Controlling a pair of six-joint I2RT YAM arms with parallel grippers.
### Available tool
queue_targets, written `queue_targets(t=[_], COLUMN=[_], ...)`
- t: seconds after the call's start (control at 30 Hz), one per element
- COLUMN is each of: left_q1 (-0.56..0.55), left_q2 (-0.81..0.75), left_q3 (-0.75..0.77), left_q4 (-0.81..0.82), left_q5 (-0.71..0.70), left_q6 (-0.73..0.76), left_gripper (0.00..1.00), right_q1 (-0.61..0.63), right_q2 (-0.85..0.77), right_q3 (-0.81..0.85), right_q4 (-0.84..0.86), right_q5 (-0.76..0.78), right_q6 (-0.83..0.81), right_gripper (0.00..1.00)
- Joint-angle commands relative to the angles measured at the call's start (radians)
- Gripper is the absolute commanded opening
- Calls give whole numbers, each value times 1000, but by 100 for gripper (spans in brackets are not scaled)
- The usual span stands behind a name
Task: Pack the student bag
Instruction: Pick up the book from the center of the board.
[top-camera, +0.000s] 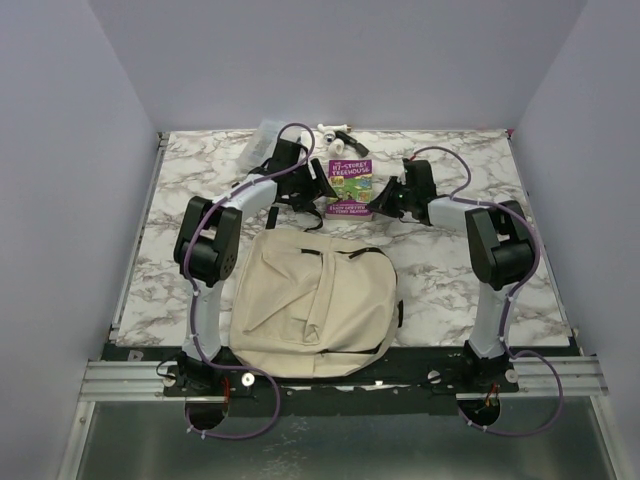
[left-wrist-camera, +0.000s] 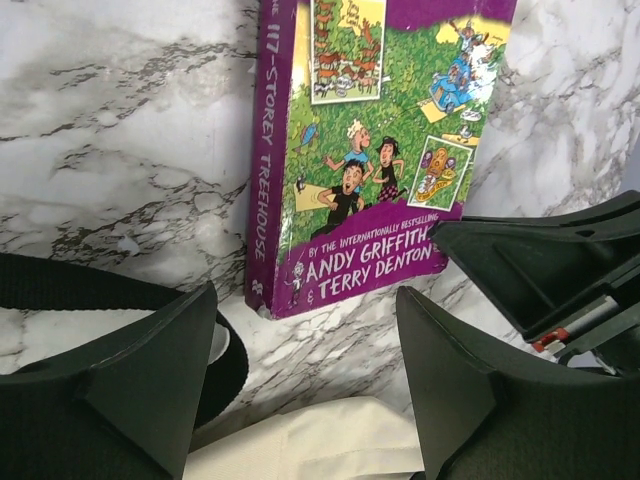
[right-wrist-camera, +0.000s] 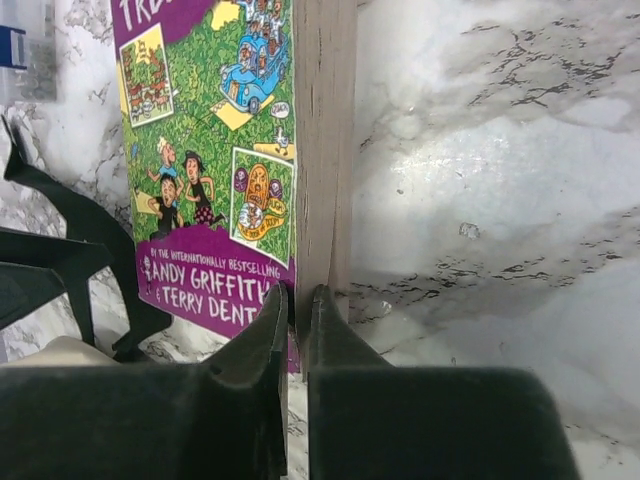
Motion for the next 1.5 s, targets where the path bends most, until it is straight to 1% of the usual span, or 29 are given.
queue_targets(t=[0.0,0.07,0.23,0.33,0.43,0.53,0.67,0.77,0.97,1.13,1.33,1.47], left_q1=[-5,-5,0,8,16,17,15,6,-2,-13,-26,-26], left_q2=[-66,-74,-66,-56,-42,-39,1,17,33,14,69,80], left_q3=[18,11,13,7,10,13,41,61,54,34,92,84], left_q4=[-61,-68,-105,-104,-100,-88,-65,-70,-92,-104,-100,-43], left_q5=[3,18,29,57,86,89,153,130,111,56,162,228], left_q6=[47,51,66,40,7,-27,-65,-51,-115,-133,-169,-210], left_gripper=[75,75,76,77,77,77,76,75,75,79,80,75], right_q1=[-2,-15,-70,-92,-110,-125,-142,-151,-165,-174,-177,-176], right_q2=[-4,-6,-28,-51,-66,-73,-72,-67,-72,-87,-78,-76], right_q3=[2,8,-44,-76,-106,-134,-172,-189,-232,-242,-258,-266], right_q4=[-83,-97,-21,32,79,133,223,265,398,466,551,560], right_q5=[-51,-92,-257,-334,-375,-406,-439,-452,-503,-523,-548,-550], right_q6=[76,115,240,303,350,398,480,523,648,722,792,796], right_gripper=[0,0,0,0,0,0,0,0,0,0,0,0])
